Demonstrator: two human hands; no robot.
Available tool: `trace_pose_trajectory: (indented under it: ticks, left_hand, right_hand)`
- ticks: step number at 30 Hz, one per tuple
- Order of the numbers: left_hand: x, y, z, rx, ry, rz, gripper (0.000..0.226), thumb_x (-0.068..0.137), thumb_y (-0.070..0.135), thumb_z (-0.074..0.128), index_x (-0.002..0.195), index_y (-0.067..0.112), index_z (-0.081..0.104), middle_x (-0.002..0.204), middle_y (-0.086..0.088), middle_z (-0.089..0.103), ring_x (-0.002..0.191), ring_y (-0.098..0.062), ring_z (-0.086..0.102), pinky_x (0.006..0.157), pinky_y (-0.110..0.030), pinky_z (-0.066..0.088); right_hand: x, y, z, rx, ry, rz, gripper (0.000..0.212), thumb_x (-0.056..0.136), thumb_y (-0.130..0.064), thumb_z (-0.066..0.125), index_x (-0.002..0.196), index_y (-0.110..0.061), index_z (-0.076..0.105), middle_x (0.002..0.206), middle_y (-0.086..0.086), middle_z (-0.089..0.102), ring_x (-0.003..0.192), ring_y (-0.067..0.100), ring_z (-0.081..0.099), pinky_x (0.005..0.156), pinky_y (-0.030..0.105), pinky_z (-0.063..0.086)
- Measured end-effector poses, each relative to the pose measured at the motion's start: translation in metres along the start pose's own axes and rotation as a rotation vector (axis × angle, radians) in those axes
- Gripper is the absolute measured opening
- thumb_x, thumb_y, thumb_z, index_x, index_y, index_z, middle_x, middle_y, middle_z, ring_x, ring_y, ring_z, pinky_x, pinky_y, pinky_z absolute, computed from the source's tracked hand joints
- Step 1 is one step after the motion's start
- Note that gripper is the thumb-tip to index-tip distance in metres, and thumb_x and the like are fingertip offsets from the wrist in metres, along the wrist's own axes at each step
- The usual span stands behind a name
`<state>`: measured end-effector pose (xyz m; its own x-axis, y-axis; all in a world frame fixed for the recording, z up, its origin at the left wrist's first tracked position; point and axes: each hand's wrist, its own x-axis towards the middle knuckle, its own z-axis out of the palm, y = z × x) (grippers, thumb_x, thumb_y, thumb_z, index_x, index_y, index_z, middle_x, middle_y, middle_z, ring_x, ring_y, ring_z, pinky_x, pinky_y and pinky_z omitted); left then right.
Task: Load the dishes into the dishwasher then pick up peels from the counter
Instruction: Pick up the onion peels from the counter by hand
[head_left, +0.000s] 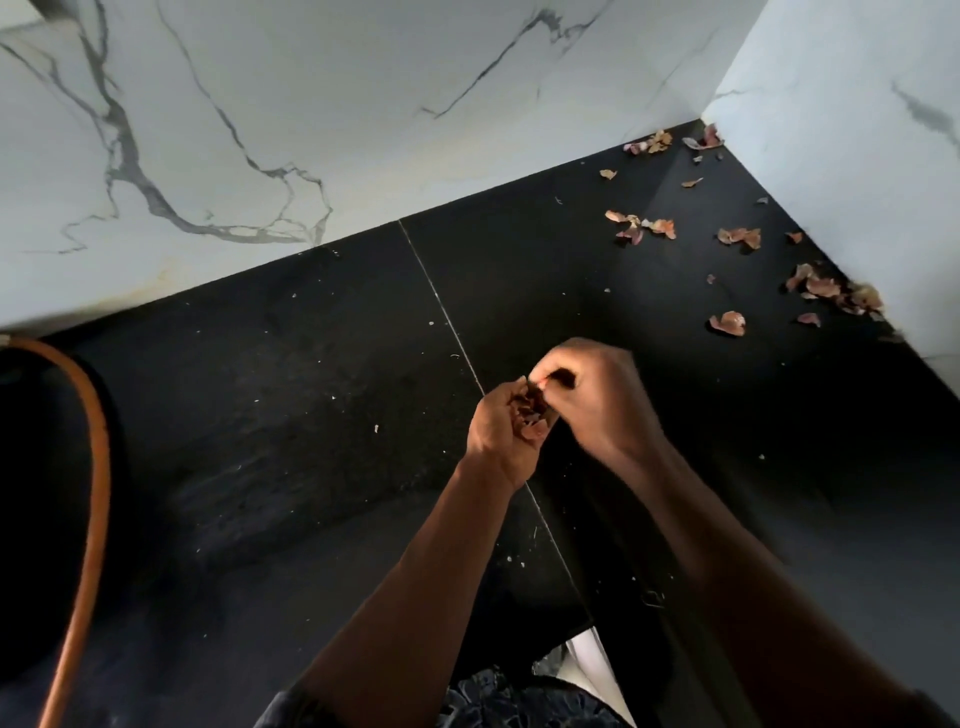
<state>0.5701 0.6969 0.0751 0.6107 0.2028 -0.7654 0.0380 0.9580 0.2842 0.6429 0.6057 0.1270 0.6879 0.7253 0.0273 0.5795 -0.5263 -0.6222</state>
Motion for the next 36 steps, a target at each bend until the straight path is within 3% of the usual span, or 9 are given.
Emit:
trace_pose_trajectory:
  ticks: [5, 9, 14, 20, 23, 27, 29, 32, 36]
  left_hand:
    - [-0.009, -0.008, 0.005, 0.085, -0.008, 0.014, 0.029, 0.103, 0.009, 0.04, 0.088, 0.005, 0.064, 0.067, -0.005, 0.065, 0.053, -0.012, 0.063, 0.047, -0.021, 0.049]
    - [-0.011, -0.009, 0.007, 0.058, -0.078, 0.012, 0.029, 0.105, 0.018, 0.041, 0.105, 0.003, 0.067, 0.089, -0.011, 0.07, 0.074, -0.018, 0.07, 0.061, -0.027, 0.057]
    - [-0.01, -0.011, 0.01, 0.039, -0.101, -0.002, 0.038, 0.104, 0.022, 0.05, 0.131, -0.002, 0.06, 0.113, -0.015, 0.07, 0.1, -0.023, 0.069, 0.087, -0.033, 0.058]
    - [-0.017, -0.019, 0.014, 0.074, -0.092, -0.027, 0.03, 0.103, 0.02, 0.053, 0.119, -0.002, 0.065, 0.104, -0.014, 0.072, 0.088, -0.019, 0.073, 0.079, -0.03, 0.061]
    - [-0.019, -0.022, 0.014, 0.098, -0.102, -0.027, 0.033, 0.102, 0.02, 0.053, 0.123, -0.004, 0.065, 0.114, -0.016, 0.071, 0.097, -0.021, 0.072, 0.081, -0.03, 0.06]
    - [-0.02, -0.023, 0.015, 0.089, -0.128, -0.076, 0.02, 0.1, 0.016, 0.058, 0.102, -0.001, 0.068, 0.099, -0.015, 0.072, 0.09, -0.021, 0.073, 0.078, -0.029, 0.062]
    - [-0.02, -0.023, 0.016, 0.089, -0.135, -0.083, 0.017, 0.099, 0.015, 0.06, 0.094, 0.0, 0.067, 0.094, -0.014, 0.072, 0.089, -0.021, 0.073, 0.076, -0.028, 0.062]
    - [-0.021, -0.024, 0.019, 0.105, -0.131, -0.072, 0.02, 0.1, 0.017, 0.059, 0.094, 0.0, 0.067, 0.098, -0.015, 0.071, 0.091, -0.022, 0.074, 0.075, -0.028, 0.062]
    - [-0.023, -0.028, 0.027, 0.117, -0.118, -0.052, 0.023, 0.101, 0.02, 0.058, 0.094, -0.001, 0.067, 0.098, -0.017, 0.072, 0.091, -0.023, 0.074, 0.074, -0.029, 0.062]
  right_hand:
    - [-0.013, -0.01, -0.002, -0.175, -0.087, -0.043, 0.022, 0.097, -0.009, 0.06, 0.115, -0.018, 0.071, 0.111, -0.004, 0.068, 0.096, 0.008, 0.065, 0.086, 0.027, 0.057]
    - [-0.015, -0.006, -0.016, -0.17, -0.055, -0.051, 0.024, 0.098, -0.008, 0.059, 0.113, -0.02, 0.072, 0.111, -0.007, 0.069, 0.095, 0.006, 0.067, 0.079, 0.014, 0.052]
    - [-0.017, 0.01, -0.03, -0.019, -0.014, -0.029, 0.017, 0.094, -0.007, 0.066, 0.106, -0.017, 0.074, 0.105, -0.004, 0.072, 0.094, 0.002, 0.067, 0.081, 0.016, 0.054]
    - [-0.022, 0.026, -0.038, 0.243, 0.01, 0.053, 0.011, 0.088, -0.008, 0.074, 0.095, -0.016, 0.074, 0.092, -0.01, 0.072, 0.087, -0.001, 0.067, 0.072, 0.012, 0.052]
    - [-0.028, 0.028, -0.038, 0.306, -0.006, 0.069, 0.01, 0.087, -0.014, 0.077, 0.096, -0.018, 0.074, 0.091, -0.012, 0.07, 0.085, -0.003, 0.067, 0.069, 0.01, 0.05]
    - [-0.024, 0.058, -0.048, 0.333, 0.094, 0.118, 0.011, 0.09, -0.017, 0.074, 0.1, -0.021, 0.073, 0.094, -0.013, 0.071, 0.084, -0.005, 0.067, 0.072, 0.011, 0.05]
    - [-0.011, 0.098, -0.053, 0.208, 0.251, 0.246, 0.014, 0.091, -0.016, 0.072, 0.105, -0.019, 0.071, 0.098, -0.009, 0.071, 0.083, -0.002, 0.065, 0.072, 0.011, 0.048]
    - [0.012, 0.161, -0.061, -0.091, 0.459, 0.509, 0.029, 0.092, -0.012, 0.07, 0.121, -0.012, 0.066, 0.119, 0.009, 0.063, 0.104, 0.016, 0.063, 0.085, 0.022, 0.048]
    - [0.031, 0.198, -0.071, -0.306, 0.396, 0.493, 0.03, 0.095, -0.01, 0.065, 0.125, -0.012, 0.066, 0.123, 0.012, 0.06, 0.112, 0.027, 0.058, 0.09, 0.035, 0.052]
